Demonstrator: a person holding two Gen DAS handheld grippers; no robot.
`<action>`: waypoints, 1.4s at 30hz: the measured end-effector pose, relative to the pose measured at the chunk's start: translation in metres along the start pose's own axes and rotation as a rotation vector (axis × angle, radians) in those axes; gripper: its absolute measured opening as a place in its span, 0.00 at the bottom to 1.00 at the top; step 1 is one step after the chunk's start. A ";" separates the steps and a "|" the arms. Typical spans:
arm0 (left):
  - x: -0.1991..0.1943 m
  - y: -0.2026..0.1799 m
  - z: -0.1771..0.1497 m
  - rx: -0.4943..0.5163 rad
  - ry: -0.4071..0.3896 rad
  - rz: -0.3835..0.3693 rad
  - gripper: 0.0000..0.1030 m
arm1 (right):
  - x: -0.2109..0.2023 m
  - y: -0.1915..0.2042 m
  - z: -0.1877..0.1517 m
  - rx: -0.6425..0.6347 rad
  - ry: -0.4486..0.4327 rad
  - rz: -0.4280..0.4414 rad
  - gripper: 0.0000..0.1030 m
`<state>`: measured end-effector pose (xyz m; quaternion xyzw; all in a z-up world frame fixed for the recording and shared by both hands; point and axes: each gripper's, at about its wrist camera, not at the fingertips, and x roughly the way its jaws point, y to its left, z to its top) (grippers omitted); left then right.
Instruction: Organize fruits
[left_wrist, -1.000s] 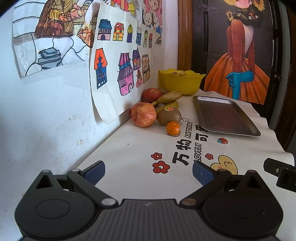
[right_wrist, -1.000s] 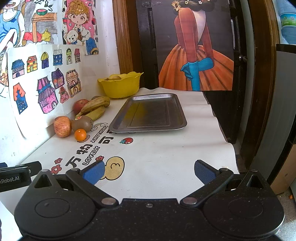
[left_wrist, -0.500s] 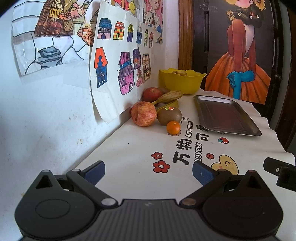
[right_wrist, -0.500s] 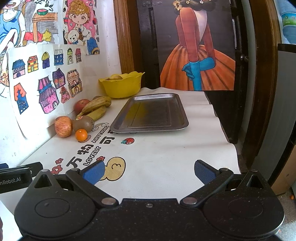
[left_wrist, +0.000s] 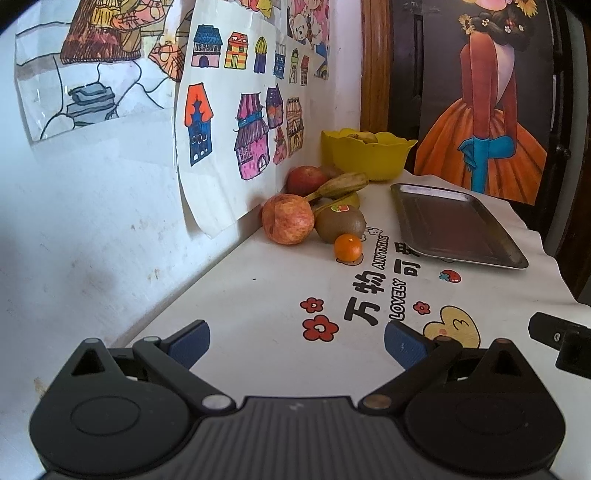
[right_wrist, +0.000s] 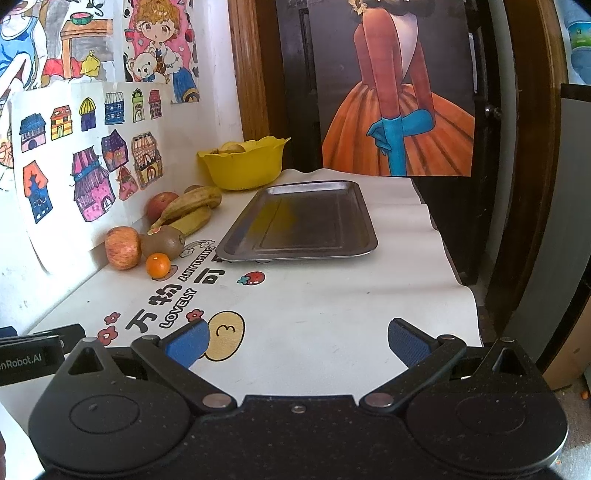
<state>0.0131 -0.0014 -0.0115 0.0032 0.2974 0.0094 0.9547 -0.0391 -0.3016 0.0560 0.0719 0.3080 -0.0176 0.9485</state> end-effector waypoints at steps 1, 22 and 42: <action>0.001 -0.001 0.000 -0.003 0.001 0.004 0.99 | 0.001 0.000 0.001 -0.002 0.003 0.002 0.99; 0.029 -0.023 0.049 -0.153 0.085 0.191 1.00 | 0.045 -0.028 0.057 -0.116 0.091 0.280 0.99; 0.085 -0.015 0.093 -0.204 0.163 0.301 1.00 | 0.085 0.005 0.070 -0.363 0.174 0.467 0.99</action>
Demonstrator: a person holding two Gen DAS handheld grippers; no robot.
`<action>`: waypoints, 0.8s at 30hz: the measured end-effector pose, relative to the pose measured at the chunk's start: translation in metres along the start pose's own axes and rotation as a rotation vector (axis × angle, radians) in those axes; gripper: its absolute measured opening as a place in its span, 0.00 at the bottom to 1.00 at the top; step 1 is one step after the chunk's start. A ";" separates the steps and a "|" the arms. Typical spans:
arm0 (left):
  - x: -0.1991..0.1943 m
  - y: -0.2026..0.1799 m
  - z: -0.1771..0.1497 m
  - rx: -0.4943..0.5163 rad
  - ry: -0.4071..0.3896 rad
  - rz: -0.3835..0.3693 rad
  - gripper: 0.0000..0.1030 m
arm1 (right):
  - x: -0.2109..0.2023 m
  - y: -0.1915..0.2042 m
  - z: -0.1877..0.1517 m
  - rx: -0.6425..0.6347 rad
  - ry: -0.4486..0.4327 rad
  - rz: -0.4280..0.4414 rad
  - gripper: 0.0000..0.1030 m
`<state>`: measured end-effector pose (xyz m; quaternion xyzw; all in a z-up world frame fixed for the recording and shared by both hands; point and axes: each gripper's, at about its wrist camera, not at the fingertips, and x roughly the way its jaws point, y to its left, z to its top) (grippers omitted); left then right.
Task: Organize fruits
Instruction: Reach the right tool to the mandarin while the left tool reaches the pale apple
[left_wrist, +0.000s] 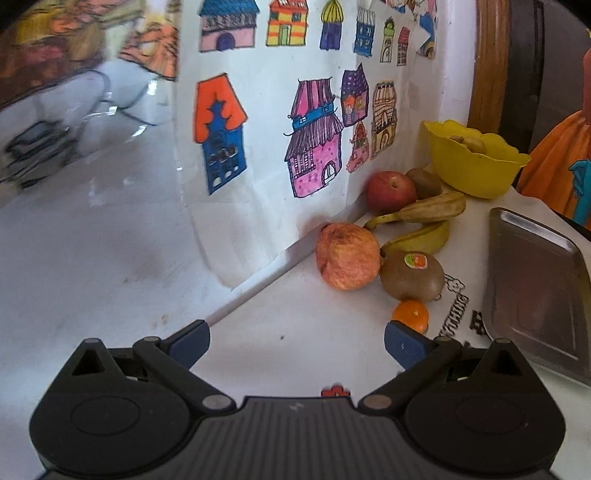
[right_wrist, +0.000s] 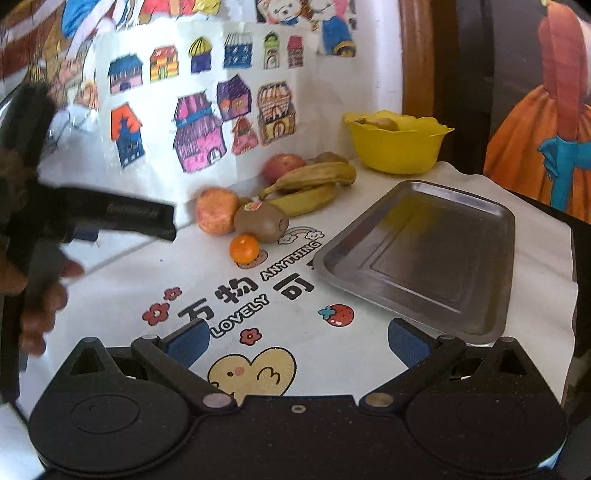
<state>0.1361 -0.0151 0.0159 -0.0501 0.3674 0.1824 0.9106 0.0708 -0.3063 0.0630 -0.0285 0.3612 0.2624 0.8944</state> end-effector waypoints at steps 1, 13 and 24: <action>0.005 -0.002 0.003 0.000 -0.002 0.000 1.00 | 0.004 0.002 0.001 -0.005 0.004 -0.005 0.99; 0.056 -0.021 0.028 0.005 0.008 -0.105 0.96 | 0.063 0.012 0.028 -0.121 0.031 0.075 0.90; 0.081 -0.022 0.044 -0.006 0.026 -0.157 0.83 | 0.119 0.033 0.046 -0.122 0.083 0.125 0.76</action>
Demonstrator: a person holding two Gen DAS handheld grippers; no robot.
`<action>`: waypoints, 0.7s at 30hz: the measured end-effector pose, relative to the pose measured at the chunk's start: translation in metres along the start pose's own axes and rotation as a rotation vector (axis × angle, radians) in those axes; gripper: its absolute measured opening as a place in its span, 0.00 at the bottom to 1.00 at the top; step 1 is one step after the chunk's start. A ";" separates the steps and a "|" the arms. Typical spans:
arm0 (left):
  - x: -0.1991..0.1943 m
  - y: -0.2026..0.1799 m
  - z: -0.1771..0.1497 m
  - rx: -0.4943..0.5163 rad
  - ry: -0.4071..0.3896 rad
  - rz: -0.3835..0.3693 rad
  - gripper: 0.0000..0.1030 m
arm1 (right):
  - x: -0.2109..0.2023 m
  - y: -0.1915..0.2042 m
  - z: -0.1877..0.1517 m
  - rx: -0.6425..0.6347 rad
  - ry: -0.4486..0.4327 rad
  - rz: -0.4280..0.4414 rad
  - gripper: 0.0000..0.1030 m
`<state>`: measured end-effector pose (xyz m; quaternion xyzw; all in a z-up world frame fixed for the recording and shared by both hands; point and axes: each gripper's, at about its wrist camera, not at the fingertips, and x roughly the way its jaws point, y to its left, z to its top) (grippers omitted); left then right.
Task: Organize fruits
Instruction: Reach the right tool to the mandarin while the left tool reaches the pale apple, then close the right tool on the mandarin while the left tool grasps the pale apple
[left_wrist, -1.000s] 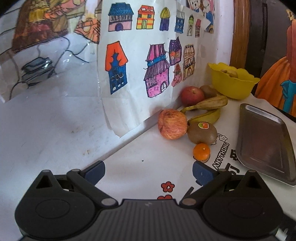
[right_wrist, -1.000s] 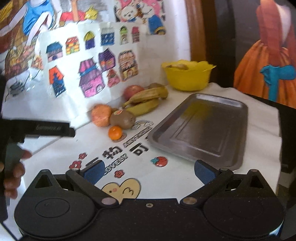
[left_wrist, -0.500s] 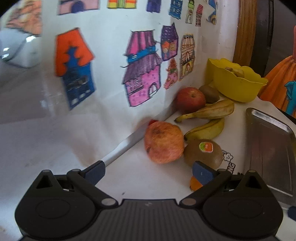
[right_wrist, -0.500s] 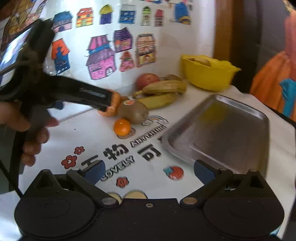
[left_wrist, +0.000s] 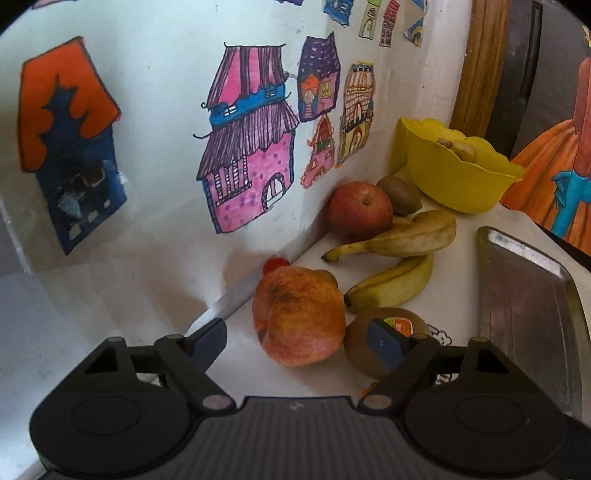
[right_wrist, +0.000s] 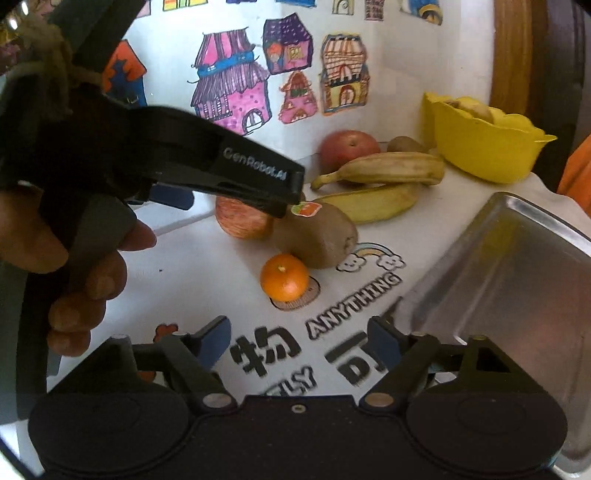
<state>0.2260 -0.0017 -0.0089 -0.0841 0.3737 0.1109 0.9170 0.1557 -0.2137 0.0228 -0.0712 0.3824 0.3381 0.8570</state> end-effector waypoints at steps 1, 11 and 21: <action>0.002 0.000 0.002 -0.005 0.002 -0.002 0.82 | 0.004 0.001 0.002 0.000 0.001 0.002 0.73; 0.014 0.003 0.012 -0.044 0.018 -0.034 0.67 | 0.028 0.006 0.015 0.017 -0.016 0.000 0.58; 0.020 0.006 0.010 -0.021 0.023 -0.049 0.63 | 0.032 0.010 0.019 0.034 -0.044 -0.037 0.35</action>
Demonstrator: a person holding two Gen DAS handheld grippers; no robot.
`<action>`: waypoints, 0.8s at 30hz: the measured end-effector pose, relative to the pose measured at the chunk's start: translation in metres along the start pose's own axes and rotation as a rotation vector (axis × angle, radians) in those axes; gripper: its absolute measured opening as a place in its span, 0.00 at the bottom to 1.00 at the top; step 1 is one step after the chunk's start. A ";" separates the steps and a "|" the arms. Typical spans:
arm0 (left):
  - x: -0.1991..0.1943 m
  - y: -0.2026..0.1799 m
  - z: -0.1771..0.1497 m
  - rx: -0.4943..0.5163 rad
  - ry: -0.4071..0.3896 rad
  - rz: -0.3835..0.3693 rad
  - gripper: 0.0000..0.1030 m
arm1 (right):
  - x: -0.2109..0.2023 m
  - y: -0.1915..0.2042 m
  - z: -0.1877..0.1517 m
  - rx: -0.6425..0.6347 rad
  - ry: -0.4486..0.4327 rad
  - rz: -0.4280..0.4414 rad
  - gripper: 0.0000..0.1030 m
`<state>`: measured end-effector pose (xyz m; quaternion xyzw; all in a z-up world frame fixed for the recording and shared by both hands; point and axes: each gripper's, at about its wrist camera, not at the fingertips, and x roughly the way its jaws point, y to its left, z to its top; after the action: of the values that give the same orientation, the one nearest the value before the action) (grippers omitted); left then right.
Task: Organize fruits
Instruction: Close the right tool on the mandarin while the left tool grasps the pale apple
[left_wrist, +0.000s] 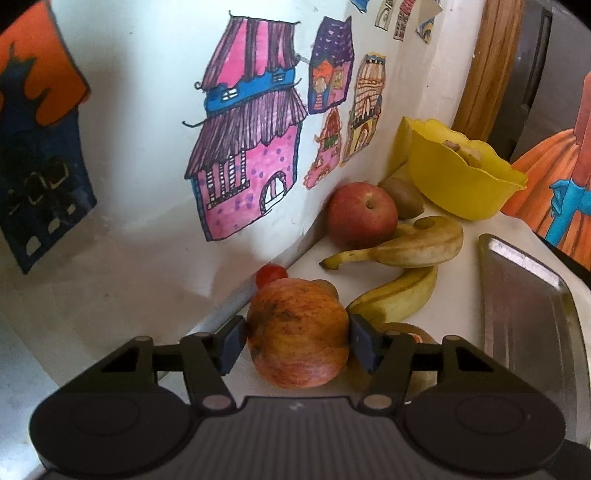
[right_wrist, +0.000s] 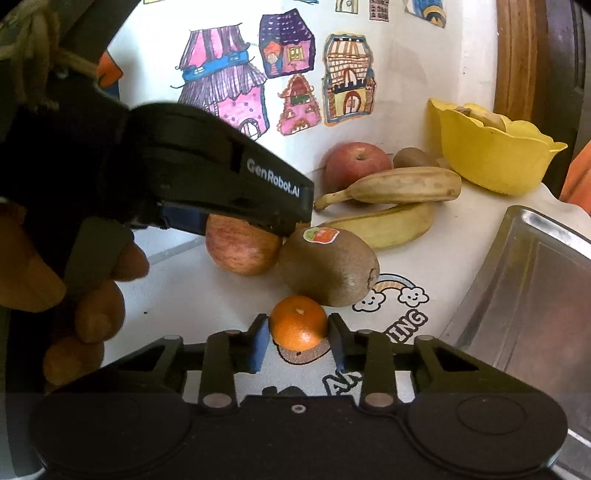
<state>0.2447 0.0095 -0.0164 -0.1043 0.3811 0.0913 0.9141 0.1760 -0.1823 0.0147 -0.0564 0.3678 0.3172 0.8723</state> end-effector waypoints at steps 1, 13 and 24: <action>0.000 0.000 0.000 0.007 0.000 0.000 0.63 | 0.000 0.000 -0.001 0.004 -0.002 -0.005 0.35; -0.012 0.006 -0.009 -0.009 0.001 -0.019 0.62 | -0.015 -0.002 -0.010 0.029 0.000 0.027 0.34; 0.002 -0.001 -0.024 0.017 0.013 0.007 0.60 | -0.024 -0.011 -0.020 0.016 0.000 0.050 0.34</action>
<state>0.2306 0.0028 -0.0343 -0.0956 0.3881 0.0906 0.9122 0.1578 -0.2105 0.0153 -0.0400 0.3719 0.3360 0.8644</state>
